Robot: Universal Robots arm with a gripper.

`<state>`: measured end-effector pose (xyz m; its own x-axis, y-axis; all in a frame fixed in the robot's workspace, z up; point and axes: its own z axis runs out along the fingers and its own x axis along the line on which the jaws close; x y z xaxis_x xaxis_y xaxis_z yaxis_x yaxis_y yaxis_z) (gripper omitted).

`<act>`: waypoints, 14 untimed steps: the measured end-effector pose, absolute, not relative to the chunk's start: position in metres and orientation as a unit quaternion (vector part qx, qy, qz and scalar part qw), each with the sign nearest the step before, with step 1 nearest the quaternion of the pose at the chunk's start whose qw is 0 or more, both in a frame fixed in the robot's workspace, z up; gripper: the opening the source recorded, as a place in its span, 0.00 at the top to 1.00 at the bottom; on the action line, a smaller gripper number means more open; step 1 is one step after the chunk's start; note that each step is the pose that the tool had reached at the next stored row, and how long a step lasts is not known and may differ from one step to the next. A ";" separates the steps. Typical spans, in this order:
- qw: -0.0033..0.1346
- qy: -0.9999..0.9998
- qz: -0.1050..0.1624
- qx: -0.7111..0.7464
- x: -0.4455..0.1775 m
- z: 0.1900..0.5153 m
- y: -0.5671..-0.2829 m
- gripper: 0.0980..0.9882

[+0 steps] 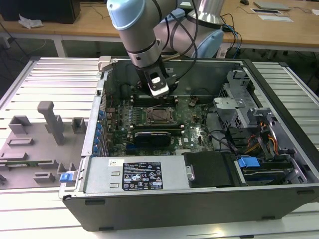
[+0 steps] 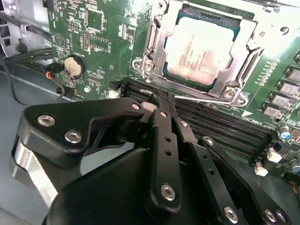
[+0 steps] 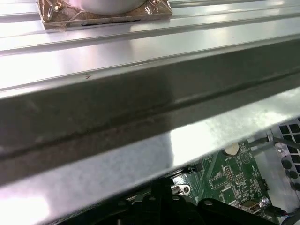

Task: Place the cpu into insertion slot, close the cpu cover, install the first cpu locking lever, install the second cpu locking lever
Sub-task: 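Install the first cpu locking lever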

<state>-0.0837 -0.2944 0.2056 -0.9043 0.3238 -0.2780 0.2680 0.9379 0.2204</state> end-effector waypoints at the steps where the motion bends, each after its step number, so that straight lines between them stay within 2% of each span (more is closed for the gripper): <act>1: 0.157 0.971 0.088 0.154 -0.084 0.206 -0.294 0.99; 14: 0.159 0.969 0.082 0.171 -0.084 0.200 -0.293 0.99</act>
<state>-0.0838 -0.2926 0.2005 -0.8905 0.3582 -0.2804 0.3059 0.9277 0.2139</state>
